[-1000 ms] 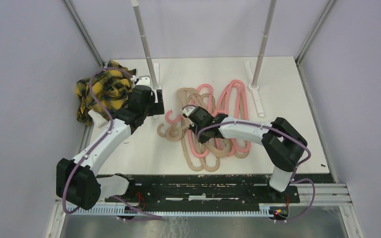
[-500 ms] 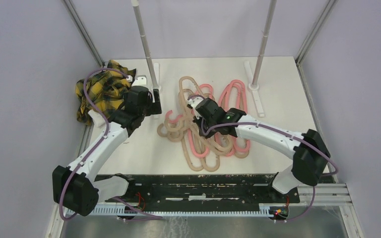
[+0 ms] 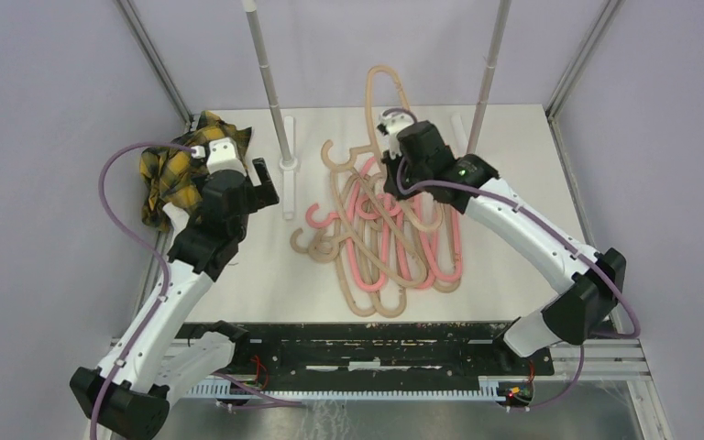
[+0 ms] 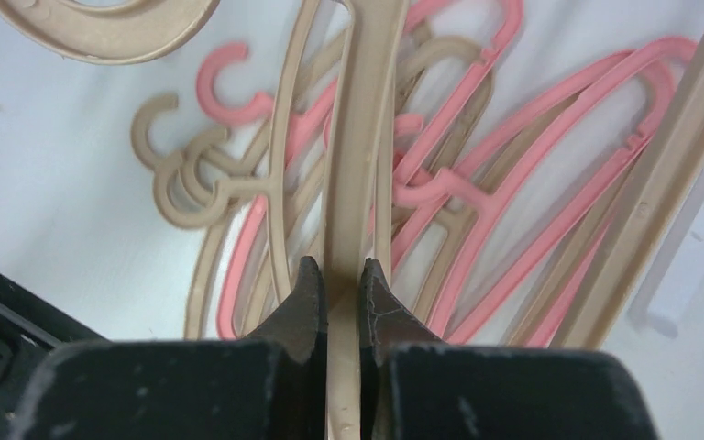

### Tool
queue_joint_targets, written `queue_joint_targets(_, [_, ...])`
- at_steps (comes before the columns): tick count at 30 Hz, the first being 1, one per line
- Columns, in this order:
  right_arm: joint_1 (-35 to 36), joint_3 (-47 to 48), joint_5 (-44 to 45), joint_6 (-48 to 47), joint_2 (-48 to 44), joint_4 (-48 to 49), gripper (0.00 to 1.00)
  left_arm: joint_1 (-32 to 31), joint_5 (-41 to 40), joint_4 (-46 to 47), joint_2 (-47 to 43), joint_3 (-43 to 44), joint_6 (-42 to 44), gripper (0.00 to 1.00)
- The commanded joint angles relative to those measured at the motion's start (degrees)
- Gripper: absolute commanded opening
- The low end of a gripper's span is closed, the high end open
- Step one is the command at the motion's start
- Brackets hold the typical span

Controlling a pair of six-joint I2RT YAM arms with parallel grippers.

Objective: Organize the hangers

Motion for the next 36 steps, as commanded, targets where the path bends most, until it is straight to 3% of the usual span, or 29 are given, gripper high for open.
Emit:
queue_joint_targets(1, [-7.17,13.1,-11.06,2.32,2.93,2.28,0.0,0.29,-3.55,2.34,-2.25,-0.26,-1.74,1.0])
queue_joint_targets(7, [-13.34,29.93,-30.05,16.22,10.41,8.9,0.01,0.21,-1.75,1.84,-1.05,-0.93,-2.15,1.0])
queue_joint_targets(13, [-17.96,30.05,-41.55,36.23,13.91,29.36,0.01,0.29,-2.26,2.1,-1.37,-1.18,-1.65,1.0])
queue_joint_targets(18, [-19.91,27.86,-42.83,45.41,15.03,40.7,0.01,0.25,-2.57,2.26,-1.35,-1.97,-1.41,1.0])
queue_joint_targets(25, [-22.55,22.84,-35.37,55.41,13.73,47.33,0.01,0.25,-1.86,2.07,-1.04,-1.68,-1.1,1.0])
queue_joint_targets(36, [-25.86,15.89,-31.43,58.39,10.89,40.07,0.03,0.31,-1.42,1.58,-0.94,-2.35,-0.92,1.0])
